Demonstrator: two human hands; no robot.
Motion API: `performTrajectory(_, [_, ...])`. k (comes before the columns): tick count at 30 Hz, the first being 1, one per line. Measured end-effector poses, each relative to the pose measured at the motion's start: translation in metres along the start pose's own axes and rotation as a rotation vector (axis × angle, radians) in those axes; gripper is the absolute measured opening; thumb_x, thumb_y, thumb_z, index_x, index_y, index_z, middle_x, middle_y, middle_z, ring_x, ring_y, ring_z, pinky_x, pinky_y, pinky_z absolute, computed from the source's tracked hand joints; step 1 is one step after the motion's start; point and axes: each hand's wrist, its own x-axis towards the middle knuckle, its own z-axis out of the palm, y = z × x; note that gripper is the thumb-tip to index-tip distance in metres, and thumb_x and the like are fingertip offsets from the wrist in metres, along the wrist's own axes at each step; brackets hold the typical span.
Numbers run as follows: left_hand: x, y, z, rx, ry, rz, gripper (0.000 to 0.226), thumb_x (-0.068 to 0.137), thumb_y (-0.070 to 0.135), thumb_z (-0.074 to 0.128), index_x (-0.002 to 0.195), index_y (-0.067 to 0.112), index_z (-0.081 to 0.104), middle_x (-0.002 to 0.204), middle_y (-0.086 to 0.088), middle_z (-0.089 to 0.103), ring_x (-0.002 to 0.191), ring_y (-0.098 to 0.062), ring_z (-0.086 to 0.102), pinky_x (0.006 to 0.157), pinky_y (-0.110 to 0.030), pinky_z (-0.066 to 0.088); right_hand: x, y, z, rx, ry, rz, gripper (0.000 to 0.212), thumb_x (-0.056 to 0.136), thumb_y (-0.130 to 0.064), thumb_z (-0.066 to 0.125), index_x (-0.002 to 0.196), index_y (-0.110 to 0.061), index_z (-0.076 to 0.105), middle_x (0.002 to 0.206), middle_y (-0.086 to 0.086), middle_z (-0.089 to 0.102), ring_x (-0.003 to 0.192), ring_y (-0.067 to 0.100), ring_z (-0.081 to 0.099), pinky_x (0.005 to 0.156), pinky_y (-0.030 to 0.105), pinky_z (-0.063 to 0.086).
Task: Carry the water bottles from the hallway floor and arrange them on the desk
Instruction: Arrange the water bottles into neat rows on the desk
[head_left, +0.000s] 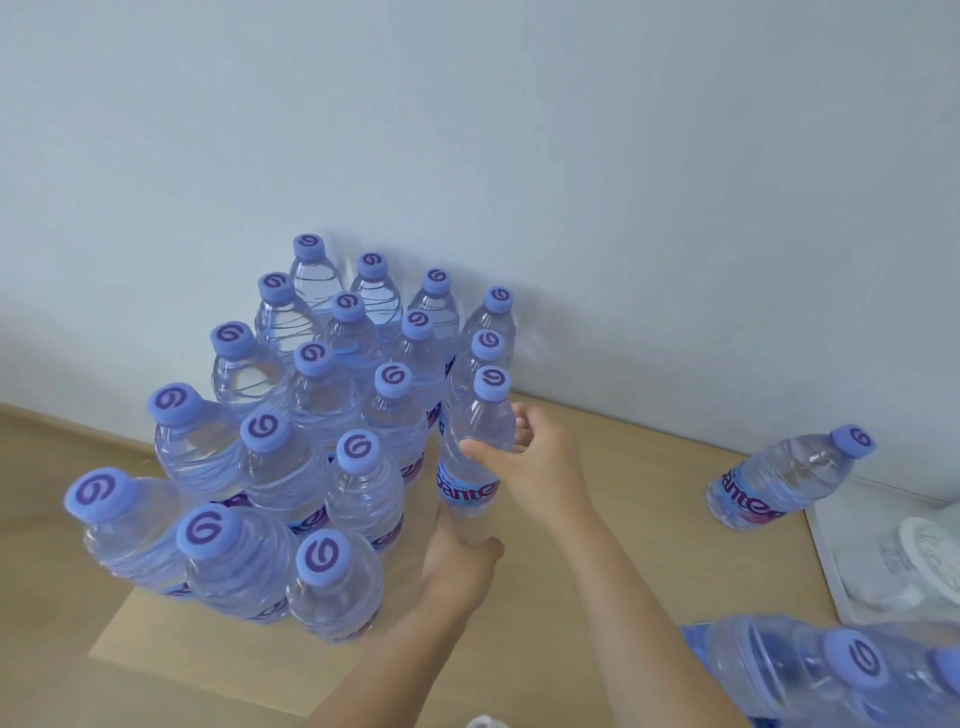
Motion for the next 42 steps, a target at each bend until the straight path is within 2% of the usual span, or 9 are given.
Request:
performTrajectory(4, [0.01,-0.011,-0.003,-0.041,0.028,-0.023,0.056,0.083,0.003,0.056,0.133,0.023,0.041,0.089,0.023,0.05,0.073,0.009,0.044,0.053,-0.008,0.035,-0.003,0.009,0.014,0.059,0.021,-0.002,0.045,0.063,-0.037,0.084,0.097,-0.034,0.055,0.086,-0.025,0.063,0.08,-0.012,0.059,0.071,0.016,0.049])
performTrajectory(8, [0.017,-0.013,-0.006,-0.05,0.023,-0.035,0.058,0.082,0.004,0.056,0.135,0.019,0.039,0.119,0.001,0.059,0.103,-0.016,0.055,0.081,-0.027,0.042,-0.007,0.015,0.027,0.118,0.06,-0.005,0.053,0.062,-0.038,0.084,0.105,-0.03,0.056,0.095,-0.023,0.063,0.09,-0.008,0.059,0.082,0.024,0.052])
performTrajectory(12, [0.022,-0.014,-0.005,-0.041,0.018,-0.047,0.059,0.083,0.008,0.06,0.137,0.018,0.038,0.12,0.0,0.06,0.109,-0.019,0.056,0.09,-0.033,0.045,-0.006,0.018,0.031,0.125,0.022,-0.021,0.051,0.061,-0.04,0.084,0.099,-0.043,0.05,0.092,-0.03,0.06,0.091,-0.015,0.056,0.082,0.017,0.049])
performTrajectory(20, [0.031,-0.015,-0.006,-0.054,0.054,-0.02,0.049,0.082,0.005,0.06,0.127,0.019,0.045,0.114,0.0,0.062,0.104,-0.017,0.059,0.091,-0.035,0.048,-0.005,0.021,0.034,0.144,0.022,-0.043,0.06,0.06,-0.047,0.081,0.109,-0.038,0.049,0.098,-0.033,0.056,0.098,-0.016,0.052,0.086,0.018,0.047])
performTrajectory(26, [0.03,-0.018,-0.003,-0.031,0.059,-0.032,0.044,0.084,0.006,0.056,0.125,0.017,0.044,0.102,0.003,0.057,0.09,-0.009,0.054,0.066,-0.022,0.04,-0.004,0.022,0.029,0.151,-0.037,-0.056,0.059,0.06,-0.051,0.078,0.108,-0.047,0.044,0.103,-0.034,0.055,0.102,-0.016,0.051,0.085,0.011,0.043])
performTrajectory(29, [0.029,-0.017,-0.002,-0.011,0.071,-0.038,0.041,0.084,0.004,0.054,0.124,0.013,0.045,0.104,-0.006,0.057,0.086,-0.014,0.052,0.063,-0.022,0.039,-0.003,0.024,0.027,0.142,-0.057,-0.065,0.06,0.062,-0.052,0.077,0.111,-0.048,0.043,0.11,-0.029,0.055,0.108,-0.011,0.05,0.09,0.015,0.043])
performTrajectory(33, [0.027,-0.014,-0.002,0.006,0.078,-0.029,0.043,0.085,0.002,0.053,0.126,0.013,0.044,0.093,0.004,0.053,0.081,-0.006,0.05,0.062,-0.019,0.038,-0.001,0.026,0.024,0.132,-0.1,-0.081,0.062,0.065,-0.049,0.078,0.119,-0.043,0.046,0.113,-0.026,0.054,0.111,-0.009,0.049,0.094,0.02,0.043])
performTrajectory(39, [0.007,-0.015,0.013,-0.027,0.031,-0.139,0.049,0.085,0.008,0.058,0.131,0.004,0.04,0.111,-0.005,0.051,0.094,-0.017,0.047,0.073,-0.028,0.035,-0.002,0.024,0.007,0.044,-0.274,-0.026,0.091,0.067,-0.054,0.076,0.141,-0.029,0.029,0.131,-0.019,0.042,0.119,-0.003,0.039,0.095,0.018,0.033])
performTrajectory(42, [-0.005,-0.018,0.035,0.009,-0.088,-0.127,0.042,0.084,0.006,0.059,0.122,0.004,0.042,0.117,-0.006,0.046,0.106,-0.018,0.046,0.076,-0.025,0.038,-0.001,0.022,-0.024,0.005,-0.152,0.008,0.072,0.074,-0.056,0.068,0.133,-0.024,0.043,0.126,-0.017,0.05,0.112,-0.001,0.046,0.087,0.015,0.034])
